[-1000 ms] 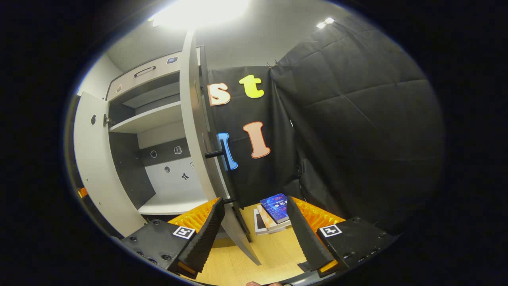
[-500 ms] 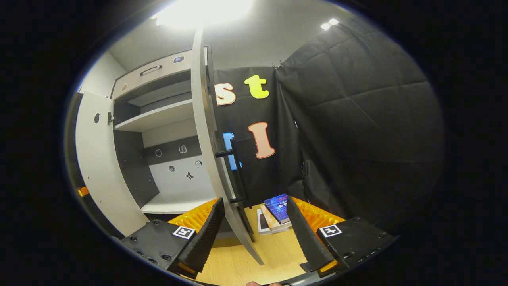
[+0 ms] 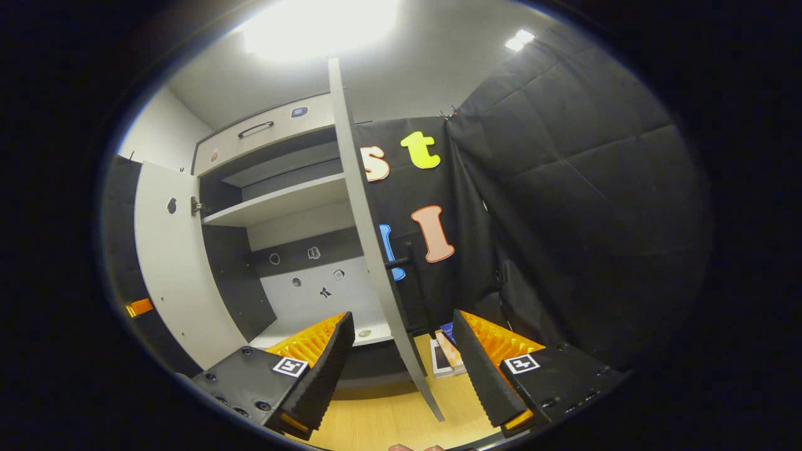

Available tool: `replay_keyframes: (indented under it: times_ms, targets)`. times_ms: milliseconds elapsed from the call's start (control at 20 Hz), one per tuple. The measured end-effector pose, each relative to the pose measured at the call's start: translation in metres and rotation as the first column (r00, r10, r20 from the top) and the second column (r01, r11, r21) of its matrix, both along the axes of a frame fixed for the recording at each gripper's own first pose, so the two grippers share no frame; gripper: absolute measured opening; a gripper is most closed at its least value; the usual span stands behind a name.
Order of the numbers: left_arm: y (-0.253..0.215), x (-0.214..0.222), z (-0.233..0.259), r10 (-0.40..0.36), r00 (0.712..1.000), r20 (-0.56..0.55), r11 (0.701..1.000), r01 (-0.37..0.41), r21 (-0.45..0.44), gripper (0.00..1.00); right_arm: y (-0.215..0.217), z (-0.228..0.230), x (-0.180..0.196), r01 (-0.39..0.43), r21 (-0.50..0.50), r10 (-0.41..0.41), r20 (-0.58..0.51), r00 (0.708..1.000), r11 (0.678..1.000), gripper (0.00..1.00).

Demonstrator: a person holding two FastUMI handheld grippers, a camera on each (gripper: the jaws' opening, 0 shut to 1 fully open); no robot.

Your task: Open the right door of the double-door shoe cabinet with the right hand, and open the left door with the left hand.

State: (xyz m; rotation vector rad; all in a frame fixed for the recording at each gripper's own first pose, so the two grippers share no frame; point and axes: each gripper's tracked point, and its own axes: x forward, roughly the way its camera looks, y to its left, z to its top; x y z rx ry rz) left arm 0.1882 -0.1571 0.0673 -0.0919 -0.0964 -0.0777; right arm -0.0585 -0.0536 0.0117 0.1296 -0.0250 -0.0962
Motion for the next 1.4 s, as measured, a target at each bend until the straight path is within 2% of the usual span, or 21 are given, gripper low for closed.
replay_keyframes:
  times_ms: [50,150,350,550,700,1050,1350,1400]
  targets:
    - [-0.008,-0.005,0.002,-0.004,1.000,0.010,1.000,0.004,0.006,0.02,0.007,-0.003,0.000,-0.014,-0.016,0.014,-0.009,1.000,1.000,0.98]
    - [-0.035,-0.009,-0.003,-0.047,0.999,0.020,0.998,0.046,0.034,0.09,0.020,-0.009,0.001,-0.048,-0.028,0.047,-0.019,0.999,0.998,0.97]
    - [-0.074,-0.010,-0.050,-0.053,0.998,-0.043,0.997,0.055,0.052,0.94,0.043,-0.017,0.004,-0.095,-0.041,0.094,-0.023,0.995,0.995,0.98]
    - [-0.088,-0.009,-0.056,-0.039,0.999,-0.015,0.994,0.040,0.105,0.95,0.061,-0.037,-0.005,-0.103,-0.073,0.100,-0.048,0.994,0.992,0.98]
    - [-0.093,-0.018,-0.059,-0.040,0.999,0.018,0.995,0.038,0.096,0.96,0.065,-0.047,-0.007,-0.093,-0.056,0.091,-0.049,0.995,0.994,0.98]
    - [-0.108,-0.012,-0.086,-0.052,0.999,-0.016,0.989,0.053,0.139,0.95,0.061,-0.069,-0.013,-0.058,-0.030,0.055,-0.086,0.995,0.998,0.98]
    - [-0.115,-0.018,-0.096,-0.047,0.999,-0.028,0.989,0.050,0.137,0.96,0.066,-0.071,-0.007,-0.077,-0.028,0.074,-0.091,0.993,0.997,0.98]
    - [-0.114,-0.018,-0.097,-0.039,0.999,-0.028,0.989,0.043,0.139,0.95,0.067,-0.071,-0.005,-0.085,-0.030,0.082,-0.093,0.992,0.996,0.92]
